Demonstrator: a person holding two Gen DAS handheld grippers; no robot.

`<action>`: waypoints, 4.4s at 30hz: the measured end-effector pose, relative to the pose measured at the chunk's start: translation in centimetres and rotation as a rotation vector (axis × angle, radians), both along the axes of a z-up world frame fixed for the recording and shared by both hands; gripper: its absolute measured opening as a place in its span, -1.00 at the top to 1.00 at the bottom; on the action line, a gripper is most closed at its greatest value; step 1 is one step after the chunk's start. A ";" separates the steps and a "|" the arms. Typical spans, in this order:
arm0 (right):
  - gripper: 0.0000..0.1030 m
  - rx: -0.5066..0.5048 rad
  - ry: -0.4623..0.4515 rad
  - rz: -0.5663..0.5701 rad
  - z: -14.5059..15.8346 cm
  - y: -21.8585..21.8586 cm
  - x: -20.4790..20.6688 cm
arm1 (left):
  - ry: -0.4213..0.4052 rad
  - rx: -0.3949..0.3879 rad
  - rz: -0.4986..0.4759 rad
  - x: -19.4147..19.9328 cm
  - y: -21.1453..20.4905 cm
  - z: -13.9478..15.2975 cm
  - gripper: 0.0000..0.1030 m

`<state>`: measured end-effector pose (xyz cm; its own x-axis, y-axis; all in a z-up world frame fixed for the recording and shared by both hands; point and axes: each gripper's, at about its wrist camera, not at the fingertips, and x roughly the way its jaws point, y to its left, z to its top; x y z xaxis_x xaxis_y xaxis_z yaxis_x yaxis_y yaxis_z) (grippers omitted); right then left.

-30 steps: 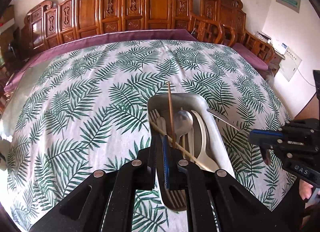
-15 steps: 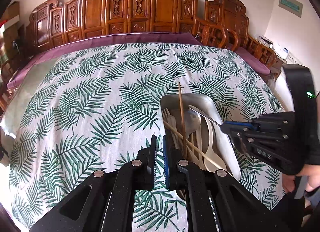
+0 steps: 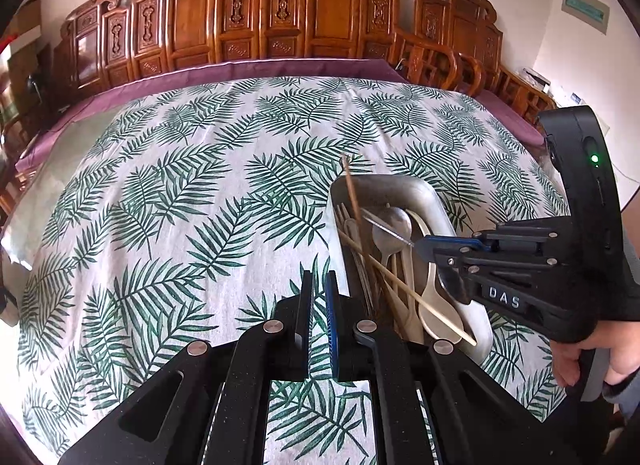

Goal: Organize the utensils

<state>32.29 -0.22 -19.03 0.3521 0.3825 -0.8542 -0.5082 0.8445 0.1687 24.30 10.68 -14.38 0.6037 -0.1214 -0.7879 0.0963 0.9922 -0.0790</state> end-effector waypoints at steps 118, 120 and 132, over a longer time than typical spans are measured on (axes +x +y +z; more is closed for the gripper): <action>-0.95 0.170 -0.650 -0.400 22.8 -21.5 -29.9 | -0.494 0.058 0.097 -23.7 -11.8 20.2 -0.86; -0.95 0.171 -0.650 -0.400 22.8 -21.5 -29.9 | -0.493 0.058 0.097 -23.7 -11.8 20.2 -0.86; -0.95 0.171 -0.650 -0.401 22.8 -21.5 -29.9 | -0.503 0.049 0.090 -24.2 -11.9 20.4 -0.86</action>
